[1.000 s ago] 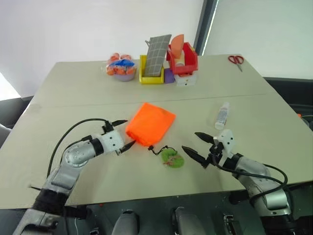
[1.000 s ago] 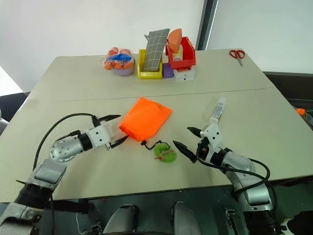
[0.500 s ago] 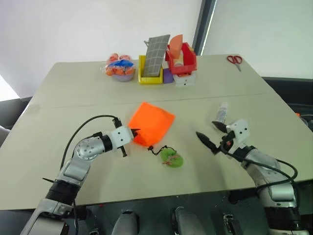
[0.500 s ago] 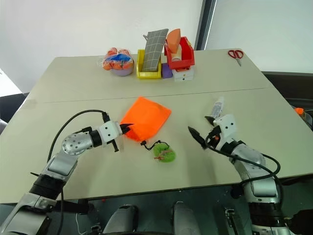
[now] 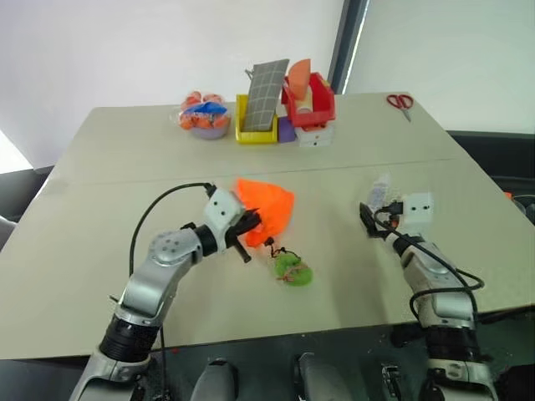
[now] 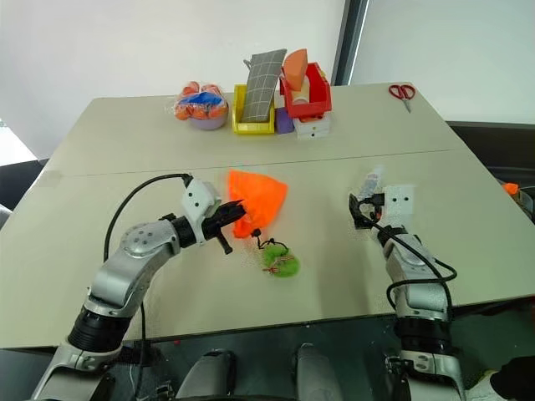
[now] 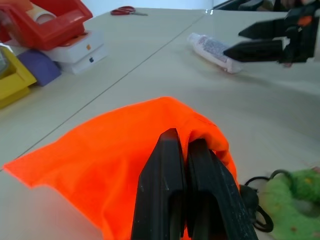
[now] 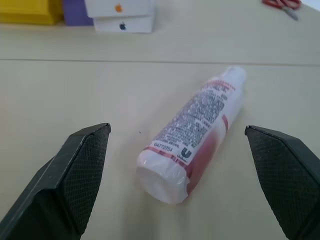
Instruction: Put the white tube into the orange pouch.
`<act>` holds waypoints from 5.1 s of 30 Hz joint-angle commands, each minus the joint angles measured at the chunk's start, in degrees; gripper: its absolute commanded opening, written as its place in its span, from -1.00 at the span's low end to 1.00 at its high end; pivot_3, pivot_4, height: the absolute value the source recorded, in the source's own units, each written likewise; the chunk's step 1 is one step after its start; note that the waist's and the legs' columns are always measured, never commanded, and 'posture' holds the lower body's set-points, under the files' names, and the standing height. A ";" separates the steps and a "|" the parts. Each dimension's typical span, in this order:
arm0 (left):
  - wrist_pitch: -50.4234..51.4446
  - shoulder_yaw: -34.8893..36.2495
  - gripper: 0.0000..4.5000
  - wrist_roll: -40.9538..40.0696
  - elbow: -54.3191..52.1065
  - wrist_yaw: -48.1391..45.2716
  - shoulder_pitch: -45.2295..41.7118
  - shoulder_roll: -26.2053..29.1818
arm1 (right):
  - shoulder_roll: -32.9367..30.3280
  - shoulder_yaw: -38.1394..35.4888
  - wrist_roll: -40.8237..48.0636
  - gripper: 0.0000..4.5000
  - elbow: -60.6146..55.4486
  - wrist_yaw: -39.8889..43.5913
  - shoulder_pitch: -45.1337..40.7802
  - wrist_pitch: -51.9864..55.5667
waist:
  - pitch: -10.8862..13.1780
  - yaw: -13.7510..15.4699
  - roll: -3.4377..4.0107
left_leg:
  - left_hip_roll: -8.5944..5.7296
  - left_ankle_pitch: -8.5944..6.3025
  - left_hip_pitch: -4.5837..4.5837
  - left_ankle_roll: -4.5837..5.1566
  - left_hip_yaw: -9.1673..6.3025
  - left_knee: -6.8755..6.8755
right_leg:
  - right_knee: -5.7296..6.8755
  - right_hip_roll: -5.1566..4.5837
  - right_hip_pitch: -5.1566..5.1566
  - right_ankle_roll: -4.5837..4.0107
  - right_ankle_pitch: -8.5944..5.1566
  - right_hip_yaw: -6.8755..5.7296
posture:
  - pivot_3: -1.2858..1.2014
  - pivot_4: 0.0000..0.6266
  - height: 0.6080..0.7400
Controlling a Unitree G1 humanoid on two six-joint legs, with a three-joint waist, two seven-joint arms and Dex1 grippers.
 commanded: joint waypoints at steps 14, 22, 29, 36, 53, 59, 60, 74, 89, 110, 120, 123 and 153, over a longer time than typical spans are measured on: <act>-3.54 3.41 -1.00 -0.05 1.64 -1.46 1.55 5.39 | 4.61 -1.72 -4.31 0.76 16.94 -12.48 -10.26 -10.27 | 0.01 -0.09 0.06 | 0.00 0.00 -0.01 0.00 -0.01 -0.01 | 0.00 0.01 0.00 -0.18 0.10 0.02 | 0.03 -0.52 1.00; -5.70 2.85 -1.00 0.37 2.82 -1.95 2.11 5.75 | 5.00 -0.72 -4.84 -0.52 16.20 -12.21 -9.40 -11.47 | 0.01 -0.17 0.06 | 0.00 0.00 0.01 0.01 -0.01 -0.01 | 0.02 0.01 0.00 -0.19 0.11 0.02 | 0.03 -0.52 1.00; -5.97 3.12 -1.00 -0.15 3.05 -2.97 1.93 5.82 | 0.96 3.02 -2.89 -0.52 4.04 -0.01 -3.27 -12.89 | 0.03 -0.06 0.10 | 0.00 0.00 -0.01 0.01 -0.02 -0.02 | 0.02 0.01 0.00 -0.16 0.09 0.02 | 0.03 -0.52 1.00; -4.65 4.37 -1.00 -1.77 4.90 -5.33 0.48 7.15 | -13.23 7.18 13.37 -0.52 -20.16 30.03 12.92 -1.07 | 0.07 0.12 0.18 | 0.00 0.00 0.00 0.01 -0.05 -0.01 | 0.01 0.02 0.04 0.08 -0.07 0.01 | 0.03 -0.52 1.00; -1.98 4.27 -1.00 -4.31 5.11 -9.24 -2.78 7.81 | -12.18 20.65 18.30 -0.52 -37.20 27.56 12.58 18.18 | 0.10 0.37 -0.08 | -0.04 -0.01 -0.10 -0.02 -0.06 0.07 | -0.13 -0.04 0.02 0.06 -0.08 0.00 | 0.03 -0.52 1.00; -0.55 4.23 -1.00 -5.66 3.21 -10.57 -2.46 8.26 | -9.55 19.33 15.60 -0.52 -35.09 23.03 12.06 17.53 | 0.09 0.28 -0.08 | -0.03 -0.01 -0.08 -0.01 -0.07 0.00 | -0.10 -0.02 0.00 0.11 -0.10 -0.01 | 0.03 -0.52 1.00; -0.24 4.23 -1.00 -5.95 2.88 -10.95 -2.34 8.43 | -9.27 19.01 15.44 -0.52 -34.98 22.63 12.05 17.31 | 0.09 0.28 -0.08 | -0.03 -0.01 -0.08 -0.01 -0.07 0.01 | -0.10 -0.02 0.00 0.11 -0.11 -0.01 | 0.03 -0.52 1.00; 6.20 -0.52 -1.00 -8.01 -4.14 -10.41 -2.45 6.14 | -3.07 20.82 11.73 -0.52 -32.69 15.13 6.39 20.29 | 0.09 0.12 -0.08 | -0.03 -0.01 -0.07 0.00 -0.08 0.02 | -0.07 -0.01 0.00 0.09 -0.09 0.00 | 0.03 -0.52 1.00; 6.96 -3.05 -1.00 -8.10 -6.62 -10.72 -1.84 5.67 | -1.69 33.03 0.65 -0.52 -18.79 21.99 -8.40 17.40 | 0.08 -0.11 -0.06 | -0.03 -0.01 -0.03 0.00 -0.10 0.04 | 0.00 0.01 0.01 0.08 -0.09 0.00 | 0.03 -0.52 1.00; 4.05 5.00 -1.00 -8.62 -2.55 -10.50 2.04 11.64 | -14.72 23.36 7.28 0.97 -34.89 35.30 3.18 18.39 | 0.08 0.05 -0.07 | -0.03 -0.01 -0.01 0.00 -0.12 0.05 | 0.03 0.00 0.00 0.10 -0.11 -0.01 | 0.03 -0.52 1.00; 1.35 9.58 -1.00 -9.23 3.14 -10.23 1.75 12.44 | -17.41 23.35 5.70 0.97 -31.61 33.99 8.42 18.09 | 0.08 0.00 -0.08 | -0.03 -0.01 -0.03 0.00 -0.11 0.05 | 0.01 -0.01 -0.03 0.09 -0.10 -0.01 | 0.03 -0.52 1.00; 4.07 12.57 -1.00 -13.33 2.47 -9.35 0.76 10.92 | -15.88 23.87 5.13 0.97 -30.24 32.89 8.11 17.55 | 0.08 0.08 -0.09 | -0.03 -0.01 -0.04 0.00 -0.11 0.05 | 0.01 -0.01 -0.03 0.09 -0.10 -0.02 | 0.03 -0.52 1.00; 10.36 13.97 -1.00 -21.69 -4.33 -7.43 3.78 11.05 | 3.50 32.63 0.12 -0.98 -14.98 24.95 -9.78 15.37 | 0.06 -0.04 -0.12 | -0.02 0.00 -0.03 -0.01 -0.15 0.03 | 0.06 0.02 -0.03 -0.10 0.03 -0.04 | 0.03 -0.52 1.00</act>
